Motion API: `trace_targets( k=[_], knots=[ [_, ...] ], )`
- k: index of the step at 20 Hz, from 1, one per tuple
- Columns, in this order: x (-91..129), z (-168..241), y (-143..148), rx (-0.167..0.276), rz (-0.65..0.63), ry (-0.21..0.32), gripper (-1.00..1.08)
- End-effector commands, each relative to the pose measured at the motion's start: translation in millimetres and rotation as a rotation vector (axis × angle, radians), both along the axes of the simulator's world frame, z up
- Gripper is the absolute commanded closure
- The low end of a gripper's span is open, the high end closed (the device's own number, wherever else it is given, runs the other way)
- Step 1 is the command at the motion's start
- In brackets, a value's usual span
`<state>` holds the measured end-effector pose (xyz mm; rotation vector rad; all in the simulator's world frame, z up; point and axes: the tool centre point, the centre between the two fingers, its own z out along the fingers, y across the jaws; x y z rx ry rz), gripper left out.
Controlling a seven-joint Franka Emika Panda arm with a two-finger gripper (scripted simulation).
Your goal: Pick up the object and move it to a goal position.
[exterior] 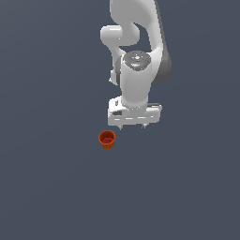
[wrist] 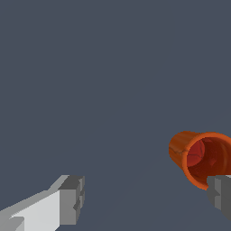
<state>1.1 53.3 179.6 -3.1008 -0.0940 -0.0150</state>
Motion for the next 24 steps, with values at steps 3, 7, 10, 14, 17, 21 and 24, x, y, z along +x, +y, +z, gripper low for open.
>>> trace_targets(
  k=[3, 7, 10, 14, 17, 21, 24],
  knots=[
    [0.4, 1.6, -0.3, 0.001, -0.002, -0.002, -0.20],
    [2.4, 10.7, -2.6, 0.010, -0.014, -0.013, -0.20],
    [2.5, 11.4, -3.0, 0.011, -0.015, -0.014, -0.20],
    [2.7, 9.9, -4.3, 0.011, -0.018, -0.012, -0.20],
    [3.5, 2.3, -11.0, 0.013, -0.033, -0.005, -0.20],
    [4.7, -16.5, -27.9, 0.017, -0.071, 0.013, -0.20],
    [4.9, -37.3, -46.7, 0.021, -0.113, 0.032, -0.20]
  ],
)
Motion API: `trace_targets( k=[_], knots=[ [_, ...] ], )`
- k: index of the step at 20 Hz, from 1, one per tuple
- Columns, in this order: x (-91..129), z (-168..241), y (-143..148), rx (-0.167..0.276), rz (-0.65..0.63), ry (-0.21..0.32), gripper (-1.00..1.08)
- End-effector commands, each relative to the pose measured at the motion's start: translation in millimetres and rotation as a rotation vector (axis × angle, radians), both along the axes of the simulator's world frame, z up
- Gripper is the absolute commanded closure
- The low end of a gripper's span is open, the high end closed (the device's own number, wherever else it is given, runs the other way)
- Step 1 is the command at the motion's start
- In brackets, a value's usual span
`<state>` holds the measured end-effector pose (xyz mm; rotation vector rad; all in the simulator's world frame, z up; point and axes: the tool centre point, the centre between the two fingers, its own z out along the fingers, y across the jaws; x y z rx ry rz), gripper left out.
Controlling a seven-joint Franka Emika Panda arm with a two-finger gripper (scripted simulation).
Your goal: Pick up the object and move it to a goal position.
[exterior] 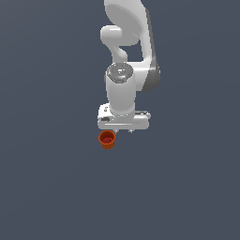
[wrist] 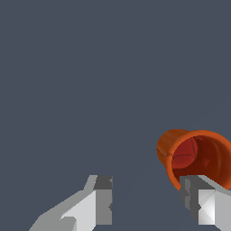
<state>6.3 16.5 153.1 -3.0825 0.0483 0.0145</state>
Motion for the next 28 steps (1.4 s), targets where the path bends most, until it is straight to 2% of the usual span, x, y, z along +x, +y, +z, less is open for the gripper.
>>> trace_targets(
  k=[1, 9, 14, 24, 25, 28],
  knots=[
    [-0.6, -17.9, -16.4, 0.003, -0.036, 0.017, -0.20],
    [-3.6, -50.5, -45.8, 0.008, -0.101, 0.047, -0.20],
    [-4.1, -52.3, -45.9, 0.008, -0.101, 0.048, -0.20],
    [-6.2, -81.7, -45.0, 0.008, -0.104, 0.048, -0.20],
    [-6.2, -81.7, -45.0, 0.008, -0.104, 0.048, 1.08],
    [-6.2, -81.7, -45.0, 0.008, -0.104, 0.048, 1.08]
  ],
)
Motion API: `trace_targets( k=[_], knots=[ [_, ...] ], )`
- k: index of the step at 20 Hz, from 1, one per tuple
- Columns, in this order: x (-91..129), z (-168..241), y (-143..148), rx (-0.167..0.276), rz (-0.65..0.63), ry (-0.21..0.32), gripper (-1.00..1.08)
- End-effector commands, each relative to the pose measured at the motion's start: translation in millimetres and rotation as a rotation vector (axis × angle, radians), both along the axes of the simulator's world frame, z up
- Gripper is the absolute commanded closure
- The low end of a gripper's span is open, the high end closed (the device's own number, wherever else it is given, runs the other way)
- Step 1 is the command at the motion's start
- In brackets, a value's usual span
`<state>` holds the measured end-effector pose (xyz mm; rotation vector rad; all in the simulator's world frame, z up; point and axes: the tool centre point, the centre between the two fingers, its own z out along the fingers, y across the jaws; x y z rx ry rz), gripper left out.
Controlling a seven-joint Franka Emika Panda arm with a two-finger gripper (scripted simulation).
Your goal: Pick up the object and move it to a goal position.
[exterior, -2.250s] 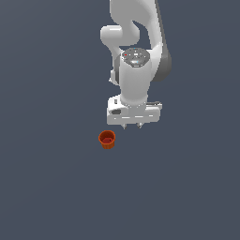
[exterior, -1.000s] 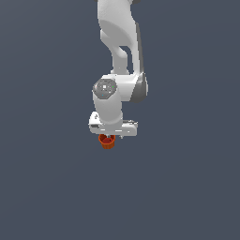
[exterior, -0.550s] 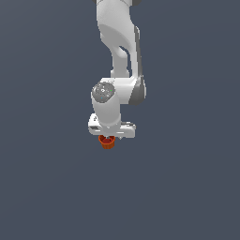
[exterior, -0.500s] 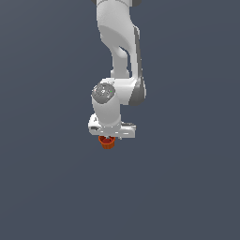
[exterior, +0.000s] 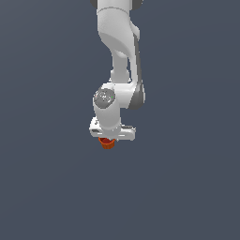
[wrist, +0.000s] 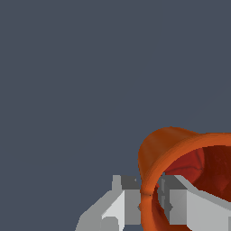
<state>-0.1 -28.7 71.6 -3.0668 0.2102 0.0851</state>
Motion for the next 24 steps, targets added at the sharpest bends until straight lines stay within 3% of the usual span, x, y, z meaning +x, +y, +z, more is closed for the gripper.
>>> trace_targets(
  k=[1, 13, 24],
  knots=[
    [0.2, -0.2, 0.2, 0.000, 0.000, -0.001, 1.08],
    [-2.4, 8.9, 0.3, 0.000, 0.000, -0.001, 1.08],
    [-20.2, 73.1, -0.7, 0.000, 0.000, 0.000, 1.08]
  ],
)
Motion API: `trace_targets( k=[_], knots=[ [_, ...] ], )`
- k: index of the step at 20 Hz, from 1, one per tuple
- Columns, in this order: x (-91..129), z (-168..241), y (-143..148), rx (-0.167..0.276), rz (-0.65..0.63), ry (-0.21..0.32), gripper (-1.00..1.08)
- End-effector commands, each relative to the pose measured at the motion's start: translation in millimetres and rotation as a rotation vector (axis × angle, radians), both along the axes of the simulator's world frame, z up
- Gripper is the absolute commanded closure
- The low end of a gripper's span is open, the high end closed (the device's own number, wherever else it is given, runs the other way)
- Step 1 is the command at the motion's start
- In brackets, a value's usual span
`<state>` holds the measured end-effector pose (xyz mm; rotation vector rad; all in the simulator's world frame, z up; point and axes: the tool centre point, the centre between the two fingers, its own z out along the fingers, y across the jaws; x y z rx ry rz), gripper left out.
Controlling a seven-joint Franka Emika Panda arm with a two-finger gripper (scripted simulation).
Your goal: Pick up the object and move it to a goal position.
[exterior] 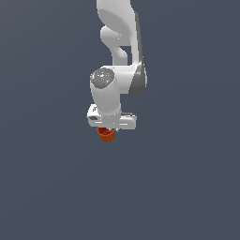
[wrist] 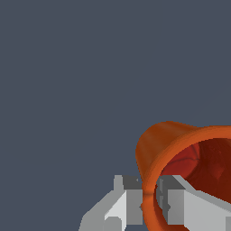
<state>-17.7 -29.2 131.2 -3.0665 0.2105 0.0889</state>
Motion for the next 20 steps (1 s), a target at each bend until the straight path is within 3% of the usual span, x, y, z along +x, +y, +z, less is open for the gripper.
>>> trace_targets(
  k=[1, 20],
  knots=[
    [-5.2, 22.7, -0.3, 0.000, 0.000, -0.003, 1.08],
    [-59.9, 236.8, -3.1, -0.001, 0.000, -0.003, 1.08]
  ],
)
